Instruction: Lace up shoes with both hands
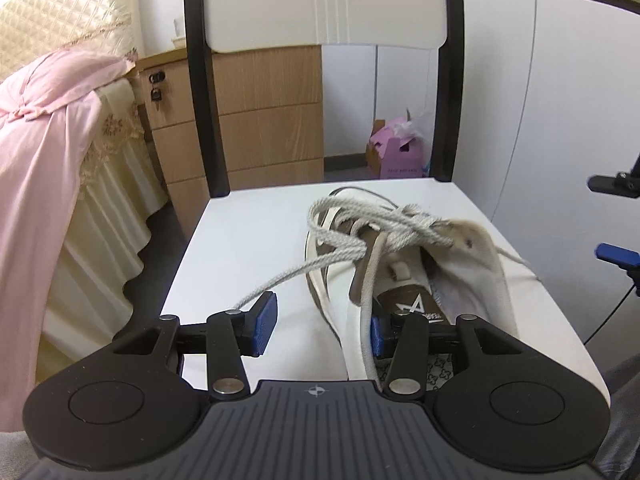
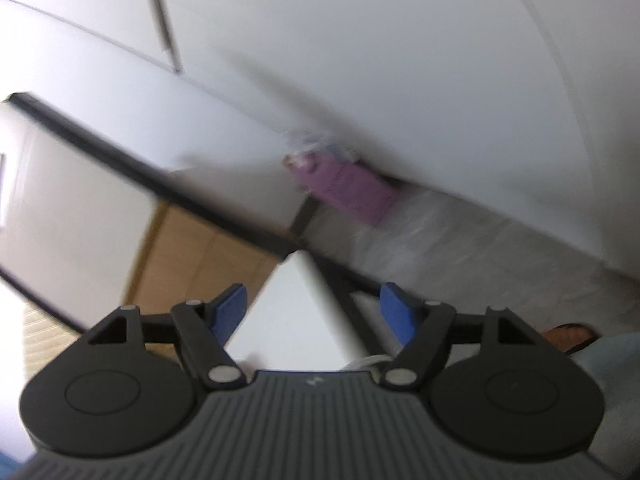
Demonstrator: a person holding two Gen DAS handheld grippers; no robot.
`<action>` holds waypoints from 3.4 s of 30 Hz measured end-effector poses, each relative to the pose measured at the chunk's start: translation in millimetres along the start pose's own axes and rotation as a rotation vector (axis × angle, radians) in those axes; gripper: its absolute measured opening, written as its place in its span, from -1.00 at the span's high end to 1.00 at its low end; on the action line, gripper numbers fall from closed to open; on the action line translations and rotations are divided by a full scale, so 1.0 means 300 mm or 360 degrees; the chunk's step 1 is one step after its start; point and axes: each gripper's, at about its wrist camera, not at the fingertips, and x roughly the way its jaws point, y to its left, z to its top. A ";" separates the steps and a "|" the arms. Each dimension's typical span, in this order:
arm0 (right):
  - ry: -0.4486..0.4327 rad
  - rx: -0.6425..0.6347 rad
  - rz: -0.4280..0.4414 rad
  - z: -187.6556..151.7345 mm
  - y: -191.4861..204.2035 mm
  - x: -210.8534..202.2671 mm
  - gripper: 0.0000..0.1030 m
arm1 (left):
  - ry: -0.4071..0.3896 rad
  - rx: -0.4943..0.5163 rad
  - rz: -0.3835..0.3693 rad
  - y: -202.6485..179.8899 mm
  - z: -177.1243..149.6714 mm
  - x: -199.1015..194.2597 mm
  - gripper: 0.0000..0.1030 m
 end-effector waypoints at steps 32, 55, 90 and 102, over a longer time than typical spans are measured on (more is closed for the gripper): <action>0.0197 -0.0154 -0.0050 -0.052 -0.002 0.109 0.84 | 0.0012 -0.0095 -0.0058 0.019 0.016 -0.004 0.75; 0.0232 -0.0555 0.0106 -0.164 0.208 0.053 -0.41 | 0.0230 -0.1605 -0.0937 0.533 -0.129 0.072 -0.05; 0.0231 -0.0577 0.0193 -0.068 0.261 0.062 -0.43 | -0.0085 -0.0818 -0.1295 0.283 0.057 -0.009 0.93; 0.1210 -0.1346 0.0383 -0.093 0.709 0.374 -0.28 | 0.0024 -0.0310 -0.1214 0.151 0.045 -0.024 0.93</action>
